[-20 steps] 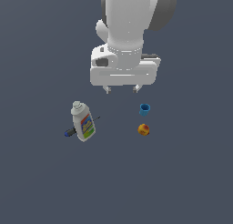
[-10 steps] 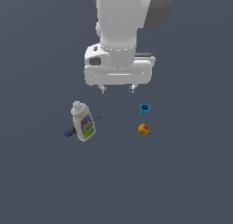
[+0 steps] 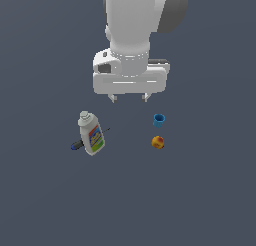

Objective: Pick up a designated object from a clutter of objects.

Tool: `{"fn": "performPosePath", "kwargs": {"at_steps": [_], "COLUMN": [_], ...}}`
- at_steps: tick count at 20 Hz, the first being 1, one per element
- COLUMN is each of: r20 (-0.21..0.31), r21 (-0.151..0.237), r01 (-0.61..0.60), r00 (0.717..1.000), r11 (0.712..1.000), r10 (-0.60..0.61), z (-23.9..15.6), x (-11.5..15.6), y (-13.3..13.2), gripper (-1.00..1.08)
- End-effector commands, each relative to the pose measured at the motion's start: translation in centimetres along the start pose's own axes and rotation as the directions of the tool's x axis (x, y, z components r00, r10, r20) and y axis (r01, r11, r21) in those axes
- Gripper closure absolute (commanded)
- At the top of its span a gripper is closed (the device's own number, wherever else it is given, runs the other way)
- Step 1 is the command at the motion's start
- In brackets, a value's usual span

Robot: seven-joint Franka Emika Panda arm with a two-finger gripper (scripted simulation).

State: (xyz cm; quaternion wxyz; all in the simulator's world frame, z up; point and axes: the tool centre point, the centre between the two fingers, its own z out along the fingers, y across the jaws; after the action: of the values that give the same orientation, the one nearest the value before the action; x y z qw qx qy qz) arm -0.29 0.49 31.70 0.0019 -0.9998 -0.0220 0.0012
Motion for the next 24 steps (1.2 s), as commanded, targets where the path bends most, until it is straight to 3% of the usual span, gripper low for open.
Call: {"fn": "performPosePath", "kwargs": {"at_steps": [1, 14, 24], "r20": [0.001, 0.003, 0.004], "r21": [-0.002, -0.021, -0.022], "r01": [0.011, 0.175, 0.379], "r00": [1.0, 0.985, 0.925], "r11": [1.0, 0.984, 0.925], "r10": [-0.011, -0.175, -0.379], "z": [0.6, 8.6, 17.3], "x": [0.0, -1.7, -6.5], "y": [-0.4, -6.1, -12.6], "gripper": [-0.92, -0.92, -0.92]}}
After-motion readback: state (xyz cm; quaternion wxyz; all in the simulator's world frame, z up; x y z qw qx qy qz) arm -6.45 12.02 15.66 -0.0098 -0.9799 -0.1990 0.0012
